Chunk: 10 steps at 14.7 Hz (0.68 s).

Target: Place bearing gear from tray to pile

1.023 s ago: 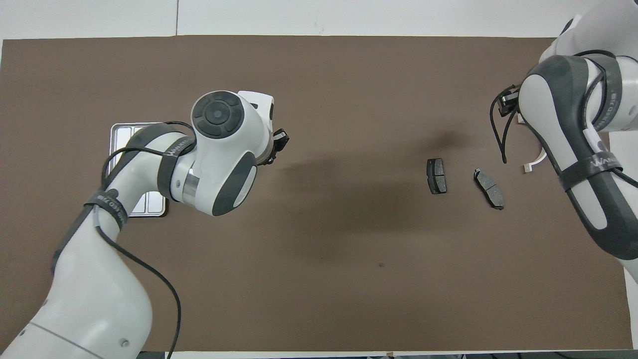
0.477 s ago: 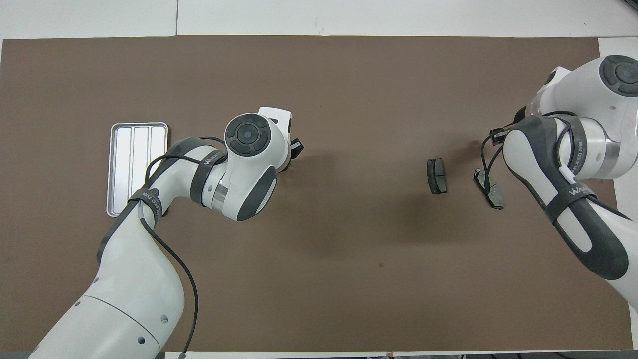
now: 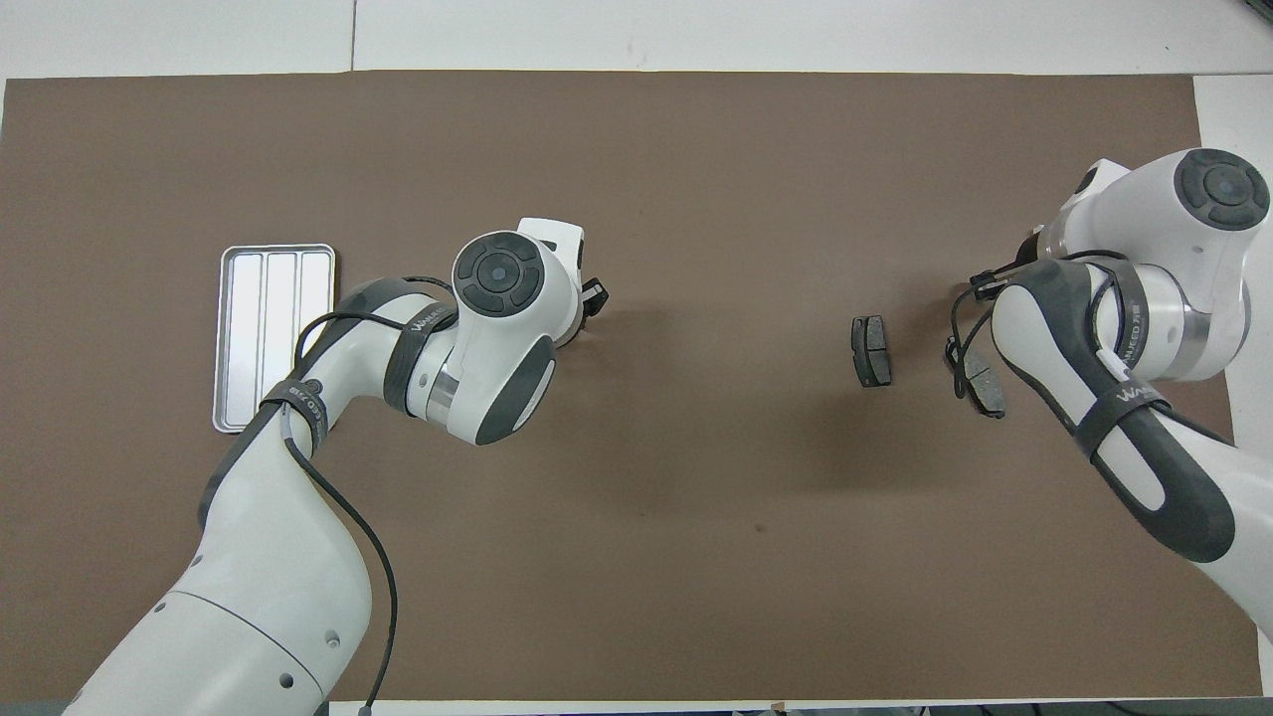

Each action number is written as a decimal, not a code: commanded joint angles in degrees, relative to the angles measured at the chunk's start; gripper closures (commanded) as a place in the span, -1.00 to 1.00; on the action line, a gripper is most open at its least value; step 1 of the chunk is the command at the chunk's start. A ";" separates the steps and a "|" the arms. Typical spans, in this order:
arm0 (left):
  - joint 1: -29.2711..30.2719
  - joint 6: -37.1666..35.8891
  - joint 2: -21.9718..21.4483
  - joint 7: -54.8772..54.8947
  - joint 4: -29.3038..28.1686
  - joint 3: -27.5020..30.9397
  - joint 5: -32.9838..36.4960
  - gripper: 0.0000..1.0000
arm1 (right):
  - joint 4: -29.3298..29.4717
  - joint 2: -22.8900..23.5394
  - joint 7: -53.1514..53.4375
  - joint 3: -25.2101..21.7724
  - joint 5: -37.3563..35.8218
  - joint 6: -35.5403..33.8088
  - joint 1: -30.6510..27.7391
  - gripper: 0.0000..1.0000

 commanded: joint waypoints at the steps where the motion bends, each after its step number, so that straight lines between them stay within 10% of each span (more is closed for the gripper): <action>1: -0.58 -6.57 -1.30 -1.47 2.23 1.38 0.28 -1.00 | -1.70 -0.75 -1.71 1.08 0.43 1.54 -1.27 1.00; 7: 9.24 -20.37 -16.04 8.68 1.99 4.11 0.54 -1.00 | -2.93 -0.40 -0.66 0.99 0.52 3.83 -1.09 1.00; 10: 17.07 -28.81 -22.81 24.05 2.52 4.11 0.45 -1.00 | -2.84 -0.40 0.05 0.99 0.52 3.83 -1.09 -0.30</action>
